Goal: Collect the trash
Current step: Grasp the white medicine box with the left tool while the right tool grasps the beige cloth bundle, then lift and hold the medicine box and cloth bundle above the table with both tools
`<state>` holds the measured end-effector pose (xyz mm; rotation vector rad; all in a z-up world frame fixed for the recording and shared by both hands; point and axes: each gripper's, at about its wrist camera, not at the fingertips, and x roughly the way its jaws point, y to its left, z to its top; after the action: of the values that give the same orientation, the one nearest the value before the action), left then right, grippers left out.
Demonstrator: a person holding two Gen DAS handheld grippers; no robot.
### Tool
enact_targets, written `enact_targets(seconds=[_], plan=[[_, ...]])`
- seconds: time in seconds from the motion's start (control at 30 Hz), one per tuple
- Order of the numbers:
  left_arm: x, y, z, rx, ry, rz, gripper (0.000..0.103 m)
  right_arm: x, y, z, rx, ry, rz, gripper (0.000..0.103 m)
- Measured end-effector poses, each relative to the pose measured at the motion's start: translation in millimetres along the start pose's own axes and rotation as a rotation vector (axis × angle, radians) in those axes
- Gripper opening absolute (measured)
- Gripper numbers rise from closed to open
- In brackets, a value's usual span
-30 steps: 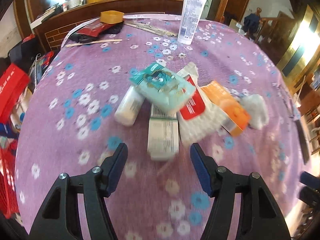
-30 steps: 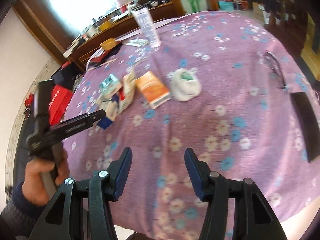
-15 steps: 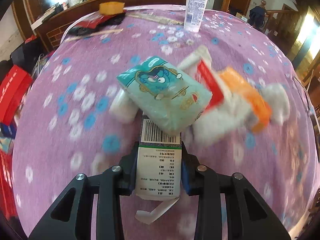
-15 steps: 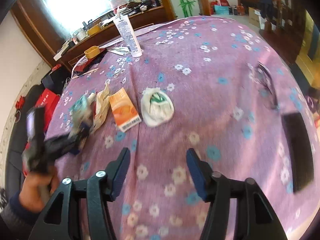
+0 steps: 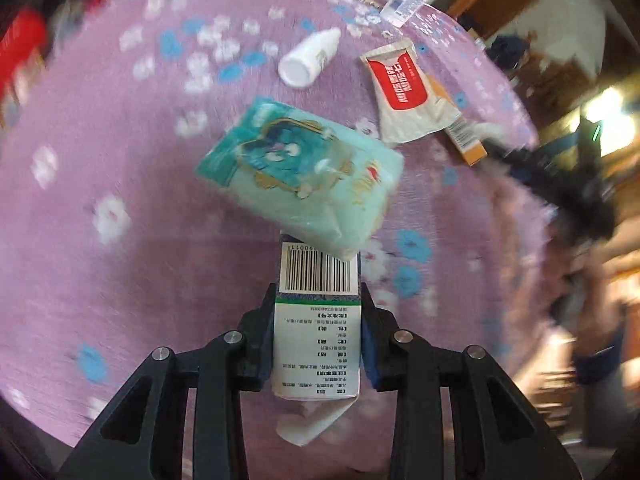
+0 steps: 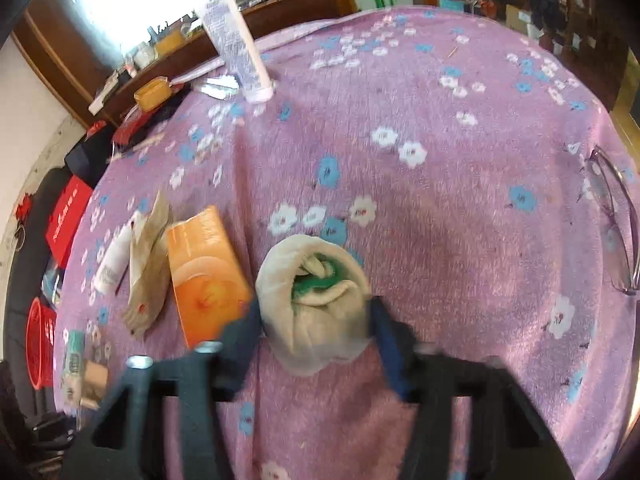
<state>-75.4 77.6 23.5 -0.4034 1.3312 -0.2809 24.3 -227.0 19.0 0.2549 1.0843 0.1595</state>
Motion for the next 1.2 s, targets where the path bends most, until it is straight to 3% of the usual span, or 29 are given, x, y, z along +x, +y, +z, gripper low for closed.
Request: enact_targets(seconds=[0.07, 0.17, 0.3, 0.47, 0.57, 0.77, 1.2], plan=[[-6, 10, 0, -0.056, -0.014, -0.021, 0.034, -4, 2, 0, 0.001, -0.004, -0.003, 0.038], [-17, -4, -8, 0.054, -0.074, 0.118, 0.034, -18, 3, -7, 0.005, -0.029, -0.005, 0.035], [-29, -22, -19, 0.124, -0.148, 0.104, 0.034, -53, 11, -22, -0.009, -0.096, 0.009, 0.035], [-36, -46, -28, 0.247, -0.282, 0.265, 0.034, -91, 45, -53, -0.066, -0.14, 0.078, 0.035], [-39, -57, -30, 0.278, -0.34, 0.285, 0.034, -94, 71, -73, -0.099, -0.128, 0.116, 0.035], [-42, -61, -28, 0.295, -0.408, 0.332, 0.034, -85, 103, -106, -0.198, -0.065, 0.106, 0.035], [-59, -46, -45, 0.248, -0.457, 0.343, 0.034, -91, 120, -121, -0.253, -0.065, 0.096, 0.035]])
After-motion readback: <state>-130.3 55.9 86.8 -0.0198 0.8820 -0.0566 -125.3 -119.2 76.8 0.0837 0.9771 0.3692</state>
